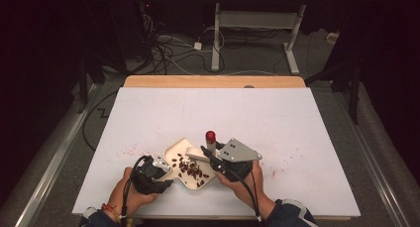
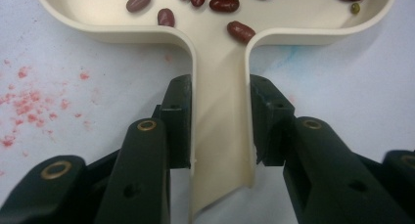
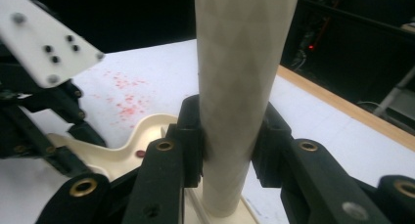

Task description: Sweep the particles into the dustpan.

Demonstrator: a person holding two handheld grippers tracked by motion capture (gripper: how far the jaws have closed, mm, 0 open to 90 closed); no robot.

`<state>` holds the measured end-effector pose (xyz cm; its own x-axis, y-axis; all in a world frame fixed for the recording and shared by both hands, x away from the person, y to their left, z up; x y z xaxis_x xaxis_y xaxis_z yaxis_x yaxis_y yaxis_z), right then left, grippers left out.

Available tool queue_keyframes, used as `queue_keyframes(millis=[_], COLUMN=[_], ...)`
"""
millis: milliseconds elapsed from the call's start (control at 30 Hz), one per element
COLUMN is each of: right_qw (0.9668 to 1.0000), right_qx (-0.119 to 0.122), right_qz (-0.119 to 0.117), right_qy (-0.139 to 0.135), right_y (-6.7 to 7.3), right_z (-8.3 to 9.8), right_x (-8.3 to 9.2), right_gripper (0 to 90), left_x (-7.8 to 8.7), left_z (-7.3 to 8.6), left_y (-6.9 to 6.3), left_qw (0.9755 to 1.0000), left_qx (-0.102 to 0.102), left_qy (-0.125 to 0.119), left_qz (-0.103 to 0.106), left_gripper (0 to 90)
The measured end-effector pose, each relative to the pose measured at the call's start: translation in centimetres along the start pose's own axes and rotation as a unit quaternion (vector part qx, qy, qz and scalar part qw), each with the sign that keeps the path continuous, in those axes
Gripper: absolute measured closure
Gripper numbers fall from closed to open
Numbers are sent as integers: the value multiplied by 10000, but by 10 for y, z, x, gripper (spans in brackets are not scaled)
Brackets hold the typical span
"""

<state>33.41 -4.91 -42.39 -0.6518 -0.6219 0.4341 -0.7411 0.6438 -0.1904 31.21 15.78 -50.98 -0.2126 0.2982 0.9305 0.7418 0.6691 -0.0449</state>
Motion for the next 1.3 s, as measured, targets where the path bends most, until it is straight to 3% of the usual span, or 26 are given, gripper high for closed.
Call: queue_keyframes(millis=[167,600,933,1300], right_qw=[10000,9997,9995,9984], right_qx=[-33,-117,-270,-505], right_qz=[-87,-5,43,267], right_qy=[-32,-225,-147,-19], right_y=[1,-18,-47,-86], right_z=[-2,-10,-9,16], right_x=[5,29,45,78], right_gripper=[701,701,700,700], left_x=[0,0,0,-1], left_z=[0,1,1,2], left_y=[0,3,5,4], left_qw=[10000,9998,9999,9999], left_qx=[8,80,40,49], left_qy=[-13,-102,-113,-120], left_qz=[3,119,108,91], left_gripper=[635,634,634,634])
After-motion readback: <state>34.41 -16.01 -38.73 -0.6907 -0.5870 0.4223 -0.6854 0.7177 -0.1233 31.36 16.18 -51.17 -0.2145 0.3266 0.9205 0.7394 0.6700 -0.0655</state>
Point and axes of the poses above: each handheld gripper's, and its own axes: x roughly backward along the jaws, z roughly out of its underside, y roughly to its left, the point moved 5 cm from there along -x, roughly forward along the jaws, and after that the axes turned 5 degrees about y, right-handed, at the moved point
